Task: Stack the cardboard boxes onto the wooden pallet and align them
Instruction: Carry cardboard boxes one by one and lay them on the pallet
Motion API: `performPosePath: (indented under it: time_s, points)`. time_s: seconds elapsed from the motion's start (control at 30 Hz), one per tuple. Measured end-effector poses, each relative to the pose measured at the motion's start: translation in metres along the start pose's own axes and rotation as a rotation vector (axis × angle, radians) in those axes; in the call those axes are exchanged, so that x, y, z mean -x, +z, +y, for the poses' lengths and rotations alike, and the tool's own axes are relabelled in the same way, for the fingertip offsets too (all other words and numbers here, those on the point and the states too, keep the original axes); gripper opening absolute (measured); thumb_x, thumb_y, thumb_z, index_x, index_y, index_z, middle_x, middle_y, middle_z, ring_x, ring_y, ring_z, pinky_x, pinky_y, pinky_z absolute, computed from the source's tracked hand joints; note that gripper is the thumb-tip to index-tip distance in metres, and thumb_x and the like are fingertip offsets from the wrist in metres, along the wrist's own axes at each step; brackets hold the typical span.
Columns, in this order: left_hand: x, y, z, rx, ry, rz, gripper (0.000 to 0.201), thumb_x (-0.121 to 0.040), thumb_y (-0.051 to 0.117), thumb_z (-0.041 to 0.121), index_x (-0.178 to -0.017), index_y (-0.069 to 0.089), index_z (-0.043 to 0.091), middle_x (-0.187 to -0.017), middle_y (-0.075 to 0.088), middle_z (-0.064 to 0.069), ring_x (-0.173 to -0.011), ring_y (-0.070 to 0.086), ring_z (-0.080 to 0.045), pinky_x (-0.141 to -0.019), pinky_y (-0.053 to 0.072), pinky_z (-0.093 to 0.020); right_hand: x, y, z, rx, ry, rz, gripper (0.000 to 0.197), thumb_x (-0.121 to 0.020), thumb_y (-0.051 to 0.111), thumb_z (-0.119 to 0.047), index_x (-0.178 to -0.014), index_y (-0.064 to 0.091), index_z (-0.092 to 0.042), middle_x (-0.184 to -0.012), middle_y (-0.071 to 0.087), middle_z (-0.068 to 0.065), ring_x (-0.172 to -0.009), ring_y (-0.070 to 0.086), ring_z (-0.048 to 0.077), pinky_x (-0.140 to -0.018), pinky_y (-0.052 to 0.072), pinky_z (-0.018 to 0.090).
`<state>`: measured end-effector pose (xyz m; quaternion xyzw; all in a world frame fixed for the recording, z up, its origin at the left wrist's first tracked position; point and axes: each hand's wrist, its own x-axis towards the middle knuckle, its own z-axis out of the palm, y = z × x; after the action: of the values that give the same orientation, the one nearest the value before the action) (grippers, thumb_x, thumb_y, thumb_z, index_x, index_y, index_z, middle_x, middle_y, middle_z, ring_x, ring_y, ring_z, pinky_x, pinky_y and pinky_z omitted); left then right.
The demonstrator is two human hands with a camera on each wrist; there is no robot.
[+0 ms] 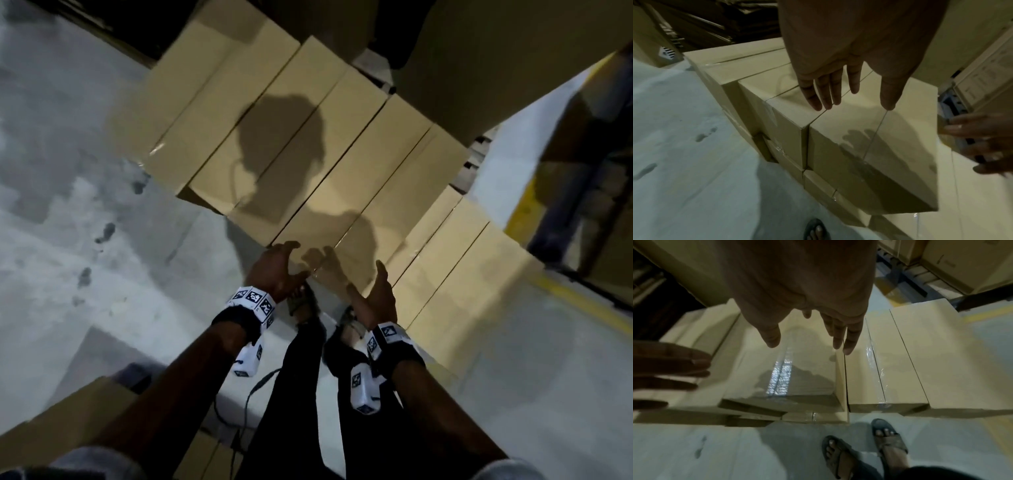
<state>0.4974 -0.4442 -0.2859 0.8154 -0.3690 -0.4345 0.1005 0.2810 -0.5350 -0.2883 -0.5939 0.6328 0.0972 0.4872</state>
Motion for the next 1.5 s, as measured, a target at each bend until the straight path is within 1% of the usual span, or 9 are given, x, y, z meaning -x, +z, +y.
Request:
performPosePath:
  time_s: [0.13, 0.27, 0.43, 0.7, 0.87, 1.0, 1.17, 1.3, 1.5]
  points:
    - [-0.050, 0.011, -0.026, -0.180, 0.034, 0.053, 0.082, -0.086, 0.077, 0.046, -0.156, 0.039, 0.025, -0.160, 0.041, -0.011, -0.141, 0.045, -0.035, -0.105, 0.049, -0.050, -0.045, 0.037, -0.001, 0.093, -0.041, 0.119, 0.091, -0.093, 0.067, -0.053, -0.164, 0.013, -0.035, -0.159, 0.038, 0.011, -0.136, 0.048, 0.036, -0.102, 0.048, 0.045]
    - [-0.087, 0.022, -0.036, -0.313, 0.062, 0.061, 0.090, -0.090, 0.071, 0.052, -0.162, 0.025, 0.026, -0.170, 0.021, -0.008, -0.151, 0.028, -0.034, -0.113, 0.039, -0.057, -0.071, 0.066, -0.004, 0.116, 0.015, 0.367, 0.086, -0.093, 0.057, -0.066, -0.164, 0.016, -0.039, -0.162, 0.026, 0.012, -0.136, 0.041, 0.041, -0.100, 0.047, 0.051]
    - [-0.109, 0.047, -0.042, -0.399, 0.117, 0.176, 0.081, -0.094, 0.062, 0.055, -0.161, 0.029, 0.022, -0.173, 0.013, -0.004, -0.152, 0.022, -0.040, -0.113, 0.033, -0.059, -0.095, 0.088, 0.003, -0.243, 0.223, 0.467, 0.081, -0.095, 0.057, -0.063, -0.160, 0.010, -0.050, -0.170, 0.011, 0.012, -0.148, 0.029, 0.046, -0.113, 0.036, 0.062]
    - [-0.108, 0.069, -0.039, -0.355, 0.141, 0.259, 0.095, -0.085, 0.053, 0.082, -0.162, 0.026, 0.033, -0.174, 0.007, -0.002, -0.156, 0.015, -0.039, -0.116, 0.026, -0.061, -0.136, 0.062, 0.019, -0.170, 0.012, 0.608, 0.068, -0.104, 0.053, -0.049, -0.163, 0.020, -0.040, -0.144, 0.047, 0.015, -0.130, 0.053, 0.036, -0.098, 0.050, 0.047]
    - [-0.107, 0.072, -0.026, -0.262, 0.147, 0.294, 0.100, -0.074, 0.061, 0.089, -0.153, 0.045, 0.031, -0.169, 0.023, -0.014, -0.151, 0.026, -0.039, -0.118, 0.034, -0.055, -0.169, 0.026, 0.012, -0.133, -0.033, 0.646, 0.063, -0.106, 0.054, -0.034, -0.163, 0.027, -0.032, -0.137, 0.056, 0.017, -0.123, 0.057, 0.036, -0.094, 0.048, 0.041]
    - [-0.107, 0.078, -0.016, -0.110, 0.159, 0.343, 0.091, -0.073, 0.072, 0.079, -0.146, 0.055, 0.029, -0.161, 0.037, -0.019, -0.144, 0.039, -0.040, -0.113, 0.040, -0.054, -0.180, 0.008, 0.012, -0.116, -0.052, 0.644, 0.063, -0.106, 0.053, -0.032, -0.163, 0.027, -0.029, -0.137, 0.058, 0.017, -0.122, 0.056, 0.038, -0.091, 0.046, 0.042]
    - [-0.105, 0.084, 0.004, 0.052, 0.110, 0.380, 0.092, -0.070, 0.071, 0.079, -0.149, 0.052, 0.036, -0.158, 0.042, -0.016, -0.143, 0.040, -0.036, -0.114, 0.039, -0.051, -0.183, -0.014, 0.015, -0.099, -0.054, 0.594, 0.067, -0.103, 0.057, -0.036, -0.163, 0.026, -0.034, -0.144, 0.054, 0.014, -0.131, 0.051, 0.037, -0.101, 0.044, 0.044]
    - [-0.104, 0.091, 0.019, 0.141, 0.122, 0.309, 0.091, -0.070, 0.078, 0.073, -0.149, 0.050, 0.037, -0.154, 0.046, -0.012, -0.139, 0.042, -0.031, -0.112, 0.042, -0.048, -0.189, -0.051, 0.023, -0.103, -0.083, 0.588, 0.072, -0.098, 0.065, -0.044, -0.161, 0.031, -0.035, -0.149, 0.052, 0.011, -0.136, 0.050, 0.034, -0.106, 0.042, 0.041]
    - [-0.097, 0.119, 0.048, 0.160, 0.136, 0.252, 0.092, -0.070, 0.081, 0.068, -0.150, 0.049, 0.036, -0.153, 0.036, -0.015, -0.137, 0.034, -0.029, -0.109, 0.033, -0.035, -0.204, -0.095, 0.049, -0.079, -0.141, 0.387, 0.083, -0.091, 0.074, -0.048, -0.161, 0.030, -0.036, -0.158, 0.045, 0.004, -0.144, 0.043, 0.028, -0.113, 0.036, 0.032]
